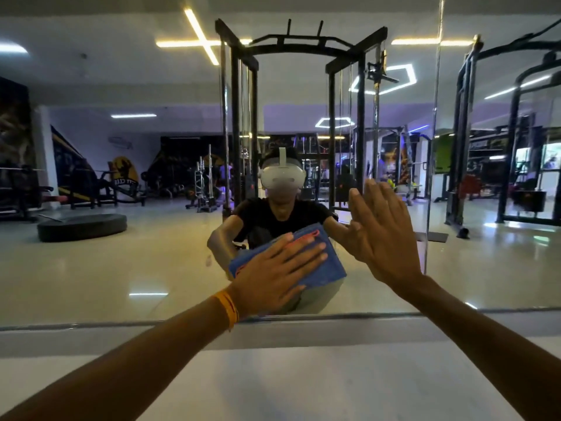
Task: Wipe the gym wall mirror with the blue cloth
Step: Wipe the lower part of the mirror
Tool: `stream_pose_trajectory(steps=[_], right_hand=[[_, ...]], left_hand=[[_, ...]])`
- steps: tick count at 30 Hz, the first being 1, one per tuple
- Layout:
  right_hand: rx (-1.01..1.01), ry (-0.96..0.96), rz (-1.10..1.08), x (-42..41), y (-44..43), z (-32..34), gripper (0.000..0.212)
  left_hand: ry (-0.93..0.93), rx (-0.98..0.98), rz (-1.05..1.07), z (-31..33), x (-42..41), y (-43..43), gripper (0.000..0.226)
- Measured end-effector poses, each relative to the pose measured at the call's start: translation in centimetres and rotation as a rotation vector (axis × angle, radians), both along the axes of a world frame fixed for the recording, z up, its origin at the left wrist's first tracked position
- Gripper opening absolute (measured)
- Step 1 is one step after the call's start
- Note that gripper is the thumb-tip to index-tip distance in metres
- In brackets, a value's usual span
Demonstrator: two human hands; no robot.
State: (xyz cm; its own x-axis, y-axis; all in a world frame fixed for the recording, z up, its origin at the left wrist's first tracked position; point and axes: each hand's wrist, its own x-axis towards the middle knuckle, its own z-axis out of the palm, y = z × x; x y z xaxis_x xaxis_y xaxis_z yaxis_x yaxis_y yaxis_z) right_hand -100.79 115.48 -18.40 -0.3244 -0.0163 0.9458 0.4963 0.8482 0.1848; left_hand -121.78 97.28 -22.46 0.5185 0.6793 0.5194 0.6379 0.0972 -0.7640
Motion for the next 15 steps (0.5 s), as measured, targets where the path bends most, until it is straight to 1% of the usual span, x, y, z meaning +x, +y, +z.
stream_pose_trajectory(steps=[1, 2, 4, 6, 7, 8, 9, 10, 12, 13, 15], right_hand=[[-0.007, 0.000, 0.003, 0.2, -0.1, 0.1, 0.068], [-0.018, -0.001, 0.001, 0.4, -0.3, 0.2, 0.065], [-0.024, 0.003, -0.004, 0.9, -0.9, 0.7, 0.062], [-0.022, 0.027, -0.007, 0.9, -1.4, 0.8, 0.064], [-0.026, 0.040, -0.011, 0.7, -1.7, 0.7, 0.067], [-0.035, 0.055, -0.009, 0.4, -2.0, 0.6, 0.068], [-0.047, 0.064, -0.002, 0.3, -2.2, 0.6, 0.067], [-0.061, 0.060, 0.001, 0.1, -2.3, 0.6, 0.066], [-0.071, 0.025, -0.003, 0.0, -2.4, 0.4, 0.066], [-0.067, 0.012, -0.003, 0.0, -2.6, 0.3, 0.068], [-0.061, 0.026, 0.005, -0.2, -3.4, 0.1, 0.075]], left_hand=[[0.026, 0.012, -0.018, 1.2, -0.5, 0.0, 0.062], [0.026, 0.065, -0.014, 3.2, -1.3, 0.3, 0.062], [-0.123, 0.246, 0.039, 8.5, -2.2, 0.3, 0.070], [-0.344, 0.369, 0.067, 12.3, -2.8, 0.3, 0.074], [-0.432, 0.385, 0.039, 12.5, -2.6, 0.5, 0.075], [-0.453, 0.369, 0.004, 11.4, -2.3, 1.0, 0.076], [-0.391, 0.339, -0.010, 9.0, -1.6, 1.4, 0.076], [-0.283, 0.281, -0.020, 5.7, -0.8, 1.5, 0.074], [-0.074, 0.076, -0.053, -0.2, -0.4, 1.0, 0.071], [-0.013, 0.010, -0.051, -2.0, -0.4, 0.2, 0.072], [0.079, -0.024, -0.013, -1.9, -1.1, -0.7, 0.071]])
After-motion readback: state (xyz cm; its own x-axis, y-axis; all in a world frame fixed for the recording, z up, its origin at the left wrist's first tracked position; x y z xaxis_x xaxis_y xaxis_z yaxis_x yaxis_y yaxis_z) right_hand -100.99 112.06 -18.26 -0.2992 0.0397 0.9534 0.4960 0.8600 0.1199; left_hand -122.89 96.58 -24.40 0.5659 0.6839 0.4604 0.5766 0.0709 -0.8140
